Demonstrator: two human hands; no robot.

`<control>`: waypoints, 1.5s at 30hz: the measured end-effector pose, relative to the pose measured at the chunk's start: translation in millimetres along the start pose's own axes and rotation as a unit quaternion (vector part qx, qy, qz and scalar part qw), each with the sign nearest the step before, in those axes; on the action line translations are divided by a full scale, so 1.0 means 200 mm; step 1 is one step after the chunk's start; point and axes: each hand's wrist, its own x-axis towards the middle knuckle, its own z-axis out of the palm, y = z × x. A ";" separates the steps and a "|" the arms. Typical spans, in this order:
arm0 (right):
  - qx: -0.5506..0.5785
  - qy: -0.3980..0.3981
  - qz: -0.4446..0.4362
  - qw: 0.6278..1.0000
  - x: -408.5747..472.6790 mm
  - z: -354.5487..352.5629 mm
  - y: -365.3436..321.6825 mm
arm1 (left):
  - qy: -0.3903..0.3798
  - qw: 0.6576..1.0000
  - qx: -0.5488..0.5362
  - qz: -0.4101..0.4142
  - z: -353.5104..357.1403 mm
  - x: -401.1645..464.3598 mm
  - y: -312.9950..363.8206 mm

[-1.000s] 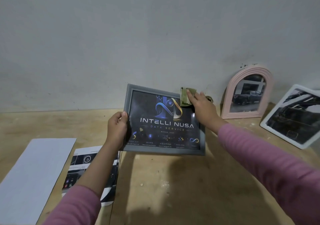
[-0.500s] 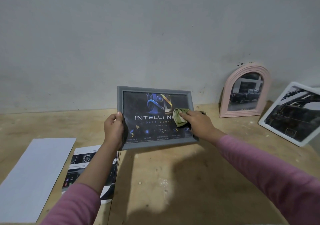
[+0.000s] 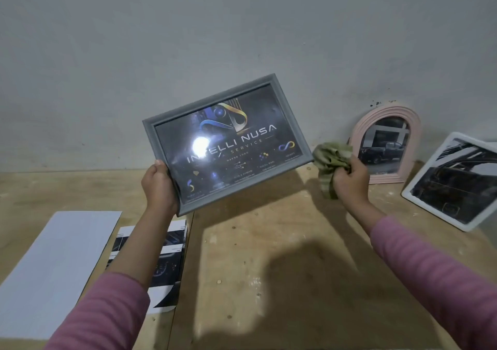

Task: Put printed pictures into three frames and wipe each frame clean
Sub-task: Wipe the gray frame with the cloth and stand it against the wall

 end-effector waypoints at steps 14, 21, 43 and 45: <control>-0.390 -0.131 -0.044 0.911 -0.26 0.35 0.02 | -0.026 0.993 0.093 0.063 0.11 -0.26 -0.13; -0.309 -0.170 -0.110 0.929 -0.49 0.49 -0.07 | -0.010 0.988 0.132 0.075 0.14 -0.29 -0.17; -0.253 -0.144 -0.414 0.863 -0.10 0.39 -0.05 | -0.151 0.983 0.100 0.025 0.06 -0.13 -0.11; -0.237 -0.217 -0.470 0.822 -0.22 0.38 0.00 | -0.140 0.986 0.087 0.020 0.05 -0.08 -0.10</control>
